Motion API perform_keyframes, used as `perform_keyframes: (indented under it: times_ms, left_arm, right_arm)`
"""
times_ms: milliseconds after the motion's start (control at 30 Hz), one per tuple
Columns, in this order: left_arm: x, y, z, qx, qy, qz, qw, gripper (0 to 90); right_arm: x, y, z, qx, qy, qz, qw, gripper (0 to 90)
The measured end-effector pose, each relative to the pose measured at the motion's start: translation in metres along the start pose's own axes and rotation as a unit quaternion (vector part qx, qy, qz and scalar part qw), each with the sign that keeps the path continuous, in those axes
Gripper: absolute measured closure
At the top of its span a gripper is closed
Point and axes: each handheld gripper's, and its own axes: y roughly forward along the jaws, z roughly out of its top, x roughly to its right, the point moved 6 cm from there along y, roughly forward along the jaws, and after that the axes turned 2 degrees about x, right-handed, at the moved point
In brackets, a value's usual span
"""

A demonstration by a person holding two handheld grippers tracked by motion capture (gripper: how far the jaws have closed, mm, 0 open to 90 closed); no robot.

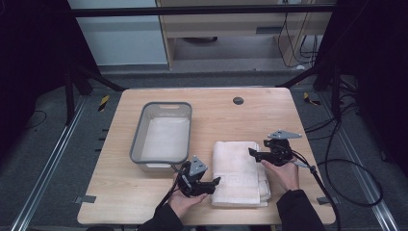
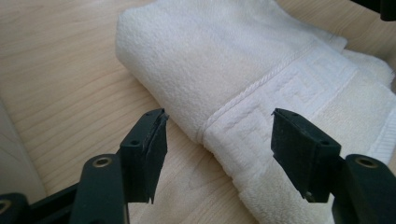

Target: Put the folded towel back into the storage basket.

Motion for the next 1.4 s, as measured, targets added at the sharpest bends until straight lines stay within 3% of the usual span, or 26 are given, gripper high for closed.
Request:
perform_keyframes:
  times_ms: [200,333,667,833,1133,1400]
  left_arm:
    - [0.003,0.012,-0.01,-0.019,0.003,-0.003,0.9998,33.4]
    - [0.004,0.017,-0.013,-0.027,0.005,-0.008,0.9996,31.5]
    - [0.003,0.027,-0.021,-0.045,-0.009,-0.013,0.9988,29.4]
    - [0.002,0.029,-0.022,-0.054,-0.022,-0.02,0.9981,29.5]
    - [0.001,0.033,-0.024,-0.058,-0.029,-0.035,0.9973,30.2]
    - [0.004,0.034,-0.022,-0.065,-0.029,-0.043,0.9966,36.6]
  right_arm:
    - [0.004,0.005,-0.007,-0.011,0.007,-0.006,0.9999,25.2]
    - [0.005,0.01,-0.012,-0.025,-0.002,-0.008,0.9997,25.5]
    - [0.003,0.021,-0.021,-0.05,-0.002,-0.009,0.9987,26.0]
    - [0.005,0.024,-0.026,-0.055,0.019,-0.002,0.9983,26.5]
    - [0.003,0.029,-0.03,-0.063,0.027,-0.003,0.9976,28.2]
    - [0.001,0.029,-0.032,-0.07,0.057,0.025,0.9956,41.9]
